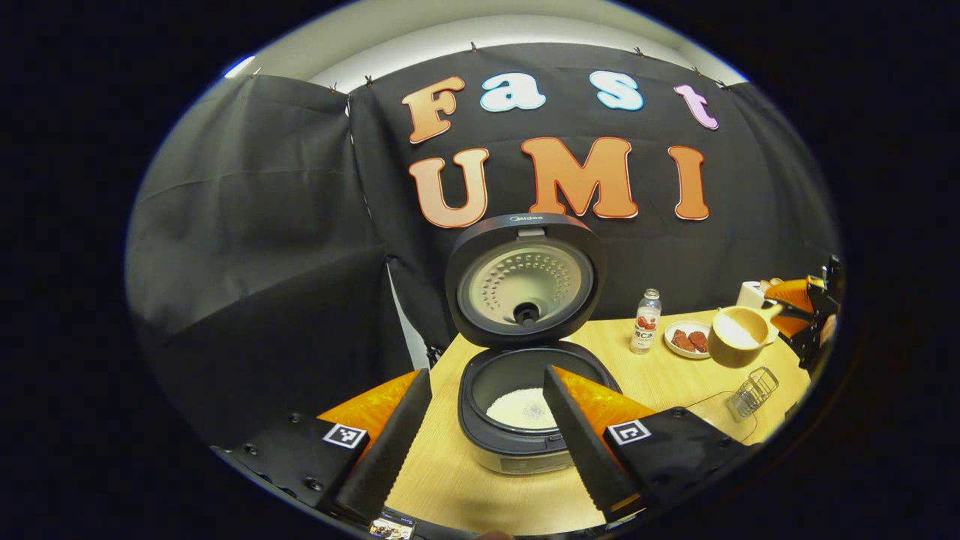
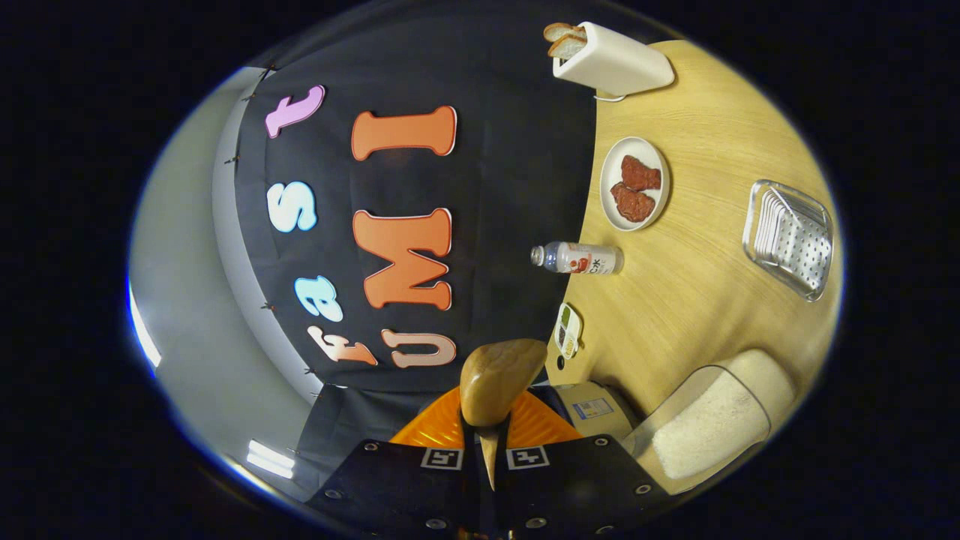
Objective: Close the left gripper, press the button to open the rice cooker; take a wooden spoon from the chopstick holder with the right hand, scoop a spoonful of rice and pour it into the rice cooker, then put the wooden spoon back into the chopstick holder.
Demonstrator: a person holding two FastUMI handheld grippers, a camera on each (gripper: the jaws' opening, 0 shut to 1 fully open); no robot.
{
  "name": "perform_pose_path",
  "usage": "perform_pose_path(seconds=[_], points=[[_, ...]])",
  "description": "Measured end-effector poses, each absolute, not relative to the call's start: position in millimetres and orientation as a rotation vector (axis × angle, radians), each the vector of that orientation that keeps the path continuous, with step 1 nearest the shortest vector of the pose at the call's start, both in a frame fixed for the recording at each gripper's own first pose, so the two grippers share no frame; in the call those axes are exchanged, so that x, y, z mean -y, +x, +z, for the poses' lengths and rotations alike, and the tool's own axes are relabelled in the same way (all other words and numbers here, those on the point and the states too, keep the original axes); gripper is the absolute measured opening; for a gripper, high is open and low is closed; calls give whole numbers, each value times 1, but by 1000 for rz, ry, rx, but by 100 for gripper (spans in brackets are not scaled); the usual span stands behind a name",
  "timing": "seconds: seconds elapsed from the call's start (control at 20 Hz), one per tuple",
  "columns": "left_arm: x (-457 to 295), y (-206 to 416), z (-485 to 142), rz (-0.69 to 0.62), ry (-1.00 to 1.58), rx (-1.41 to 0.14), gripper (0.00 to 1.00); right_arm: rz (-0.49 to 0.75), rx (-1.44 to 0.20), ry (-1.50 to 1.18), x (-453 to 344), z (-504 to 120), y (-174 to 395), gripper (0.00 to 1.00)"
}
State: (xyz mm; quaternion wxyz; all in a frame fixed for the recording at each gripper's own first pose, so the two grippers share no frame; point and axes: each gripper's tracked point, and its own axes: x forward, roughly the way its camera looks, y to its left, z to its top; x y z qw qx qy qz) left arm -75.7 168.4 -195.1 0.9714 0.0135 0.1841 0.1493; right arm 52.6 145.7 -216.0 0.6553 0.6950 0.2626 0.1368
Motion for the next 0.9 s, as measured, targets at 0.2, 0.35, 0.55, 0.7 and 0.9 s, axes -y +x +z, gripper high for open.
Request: perform_pose_path(seconds=[0.2, 0.35, 0.55, 0.7, 0.9], points=[[-185, -88, -202, 339, 11, -383, 100, 348, -613, 1553, -189, -197, 82, 7], [-197, -91, -205, 372, 10, -386, 94, 389, -620, 1514, -230, -179, 101, 7], [-225, -103, -214, 421, 2, -413, 100, 443, -631, 1401, -282, -161, 116, 7], [-230, -106, -218, 419, -11, -418, 100, 469, -632, 1276, -315, -155, 123, 7], [-232, -107, -222, 407, -7, -419, 100, 477, -622, 1053, -346, -161, 129, 7]])
